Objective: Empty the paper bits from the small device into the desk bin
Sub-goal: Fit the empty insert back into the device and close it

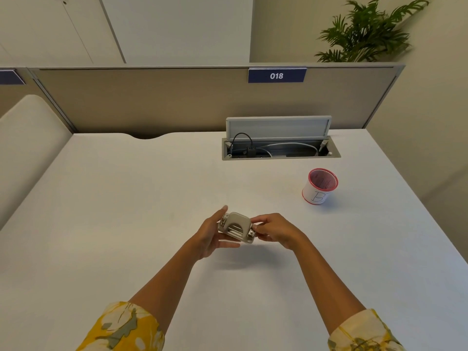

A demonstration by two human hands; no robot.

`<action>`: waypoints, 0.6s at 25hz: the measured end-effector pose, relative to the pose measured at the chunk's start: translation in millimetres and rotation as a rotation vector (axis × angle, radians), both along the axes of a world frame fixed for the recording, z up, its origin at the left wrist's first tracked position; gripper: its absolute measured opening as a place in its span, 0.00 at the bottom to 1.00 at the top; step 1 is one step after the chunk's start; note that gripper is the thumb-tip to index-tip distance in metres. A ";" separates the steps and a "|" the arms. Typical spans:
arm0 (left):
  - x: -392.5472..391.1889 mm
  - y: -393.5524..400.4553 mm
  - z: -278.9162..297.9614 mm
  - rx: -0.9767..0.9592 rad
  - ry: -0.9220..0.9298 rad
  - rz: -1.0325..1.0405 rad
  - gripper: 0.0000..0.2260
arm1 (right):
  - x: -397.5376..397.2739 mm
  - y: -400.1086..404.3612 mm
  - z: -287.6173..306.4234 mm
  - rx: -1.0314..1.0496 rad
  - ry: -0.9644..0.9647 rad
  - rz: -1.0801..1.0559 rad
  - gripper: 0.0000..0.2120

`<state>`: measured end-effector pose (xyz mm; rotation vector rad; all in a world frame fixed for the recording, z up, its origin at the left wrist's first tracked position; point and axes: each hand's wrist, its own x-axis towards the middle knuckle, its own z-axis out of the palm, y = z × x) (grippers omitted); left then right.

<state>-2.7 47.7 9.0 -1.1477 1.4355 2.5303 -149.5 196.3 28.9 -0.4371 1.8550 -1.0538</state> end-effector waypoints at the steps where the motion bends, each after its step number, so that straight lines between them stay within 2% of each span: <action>1: -0.2 1.0 -0.3 -0.019 -0.007 -0.005 0.21 | -0.5 0.8 0.5 -0.017 -0.010 -0.002 0.11; 5: -1.2 3.2 -3.4 0.050 0.051 0.160 0.16 | 5.2 3.4 -3.3 -0.219 -0.216 -0.191 0.10; 8: -1.9 7.1 -6.1 0.130 0.087 0.271 0.14 | 14.9 2.1 -7.6 -0.344 -0.375 -0.256 0.11; 13: -3.3 12.8 -6.4 0.178 0.111 0.329 0.14 | 21.4 0.9 -9.8 -0.327 -0.255 -0.257 0.18; 15: -3.5 14.4 -6.1 0.177 0.117 0.318 0.14 | 20.4 -0.6 -10.4 -0.302 -0.208 -0.269 0.18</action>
